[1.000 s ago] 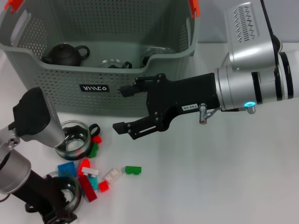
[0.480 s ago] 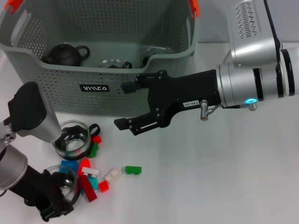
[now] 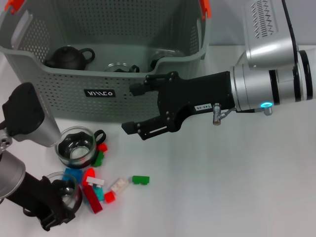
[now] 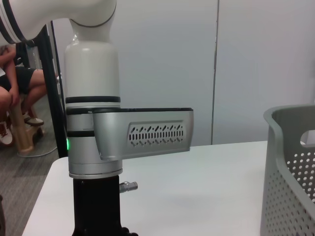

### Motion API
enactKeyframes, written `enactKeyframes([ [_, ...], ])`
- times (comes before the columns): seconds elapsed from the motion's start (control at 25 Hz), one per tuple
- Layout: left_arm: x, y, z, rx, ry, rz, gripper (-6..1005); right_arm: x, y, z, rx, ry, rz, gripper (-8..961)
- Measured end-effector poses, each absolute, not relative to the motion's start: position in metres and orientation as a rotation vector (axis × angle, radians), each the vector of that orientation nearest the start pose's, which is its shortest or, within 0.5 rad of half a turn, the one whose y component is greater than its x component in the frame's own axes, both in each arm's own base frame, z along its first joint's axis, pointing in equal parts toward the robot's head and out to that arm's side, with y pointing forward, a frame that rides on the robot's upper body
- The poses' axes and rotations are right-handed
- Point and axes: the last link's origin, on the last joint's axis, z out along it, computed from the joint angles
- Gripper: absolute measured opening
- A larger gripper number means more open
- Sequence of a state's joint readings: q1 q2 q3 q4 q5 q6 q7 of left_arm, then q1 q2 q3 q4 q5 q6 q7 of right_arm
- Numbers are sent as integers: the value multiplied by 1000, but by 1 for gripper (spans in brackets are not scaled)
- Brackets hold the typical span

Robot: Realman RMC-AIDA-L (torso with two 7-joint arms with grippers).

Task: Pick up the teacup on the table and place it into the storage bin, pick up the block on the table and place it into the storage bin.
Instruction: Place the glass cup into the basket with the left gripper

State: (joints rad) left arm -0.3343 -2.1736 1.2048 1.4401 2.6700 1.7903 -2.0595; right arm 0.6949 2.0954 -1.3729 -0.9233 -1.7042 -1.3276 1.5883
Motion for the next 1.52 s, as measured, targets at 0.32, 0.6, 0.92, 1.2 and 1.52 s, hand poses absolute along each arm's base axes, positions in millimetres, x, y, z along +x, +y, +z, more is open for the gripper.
enactKeyframes([
  [0.32,-254,274,28,-2799,-859,583,42,107,361,-55,-3010,94,601,939],
  [0.6,-254,273,43,-2766,-918,541,43,109,360,-55,-3009,97,594,939],
  [0.92,-245,272,71,-2708,-1071,350,43,122,358,-54,-3039,136,560,940],
  [1.2,-227,271,95,-2694,-1040,68,42,137,351,-54,-3102,175,498,940],
  [1.52,-198,282,100,-2771,-884,-124,43,155,343,-50,-3144,302,463,941],
])
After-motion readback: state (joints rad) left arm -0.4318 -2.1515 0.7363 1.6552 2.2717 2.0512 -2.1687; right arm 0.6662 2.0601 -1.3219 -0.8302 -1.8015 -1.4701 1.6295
